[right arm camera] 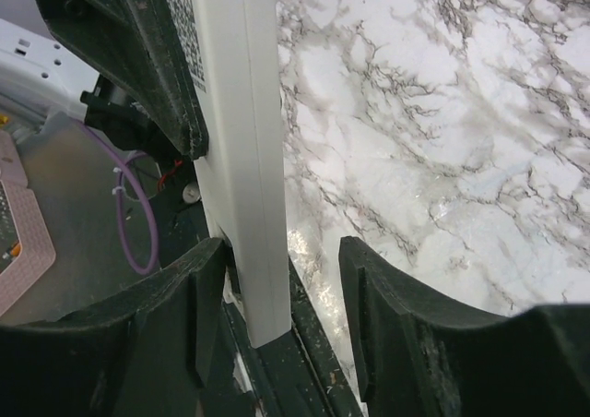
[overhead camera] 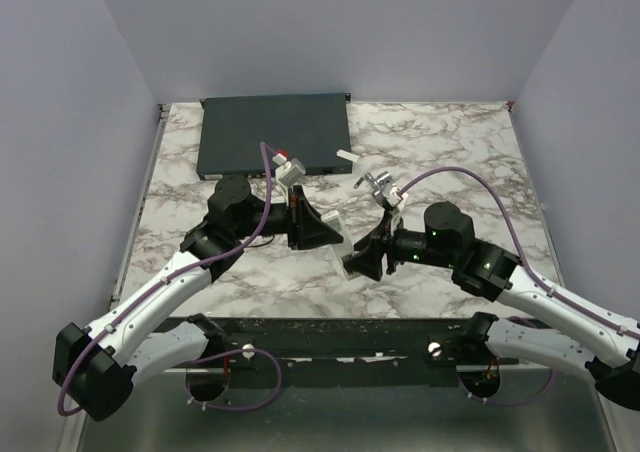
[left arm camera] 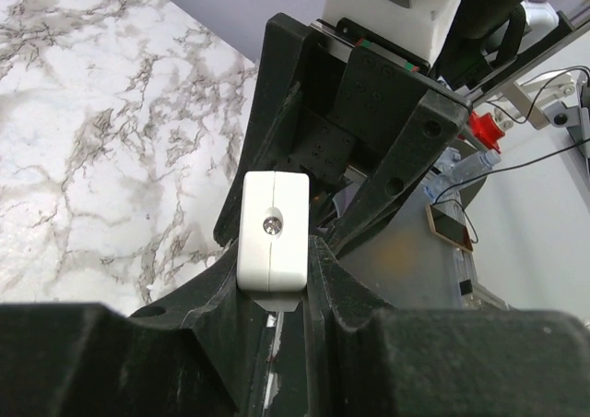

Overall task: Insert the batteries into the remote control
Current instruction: Load the battery into the remote control, then adjust the battery at the center of the board.

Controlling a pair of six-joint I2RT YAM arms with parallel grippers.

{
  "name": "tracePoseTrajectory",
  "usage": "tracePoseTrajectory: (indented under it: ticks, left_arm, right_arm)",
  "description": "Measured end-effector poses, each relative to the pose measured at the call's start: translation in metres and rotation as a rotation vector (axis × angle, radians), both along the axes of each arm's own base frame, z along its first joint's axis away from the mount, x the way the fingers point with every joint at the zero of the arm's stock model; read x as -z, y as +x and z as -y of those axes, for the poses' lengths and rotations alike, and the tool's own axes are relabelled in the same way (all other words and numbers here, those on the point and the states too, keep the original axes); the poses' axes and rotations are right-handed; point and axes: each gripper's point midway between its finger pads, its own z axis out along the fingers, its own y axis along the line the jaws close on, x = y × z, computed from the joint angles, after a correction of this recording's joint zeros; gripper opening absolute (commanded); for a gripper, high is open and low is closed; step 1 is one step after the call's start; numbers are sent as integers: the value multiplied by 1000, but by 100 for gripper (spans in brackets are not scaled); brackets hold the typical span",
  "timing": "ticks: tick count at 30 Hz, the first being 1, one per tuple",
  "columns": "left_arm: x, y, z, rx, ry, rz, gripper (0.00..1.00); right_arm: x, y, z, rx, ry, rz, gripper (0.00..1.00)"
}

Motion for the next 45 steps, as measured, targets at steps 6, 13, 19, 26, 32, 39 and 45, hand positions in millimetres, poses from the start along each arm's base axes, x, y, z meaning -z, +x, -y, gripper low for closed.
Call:
tracePoseTrajectory:
  ticks: [6,13,19,26,32,39,45]
  left_arm:
    - [-1,-5,1,23,-5,-7,0]
    - [0,-4,2,25,-3,-13,0]
    - [0,-4,2,16,-5,-48,0]
    - [-4,12,-3,-89,-31,-225,0]
    - [6,35,-25,-220,-155,-551,0]
    - [0,45,-33,-227,-299,-826,0]
    - [-38,42,-34,-123,-425,-850,0]
  right_arm:
    - [-5,-1,2,-11,7,32,79]
    - [-21,-5,8,-11,56,79,81]
    - [-63,9,33,161,183,177,78]
    - [-93,46,75,505,302,210,77]
    - [-78,66,93,677,282,171,77]
    - [-67,73,103,757,272,145,77]
    - [-63,74,109,789,267,138,77]
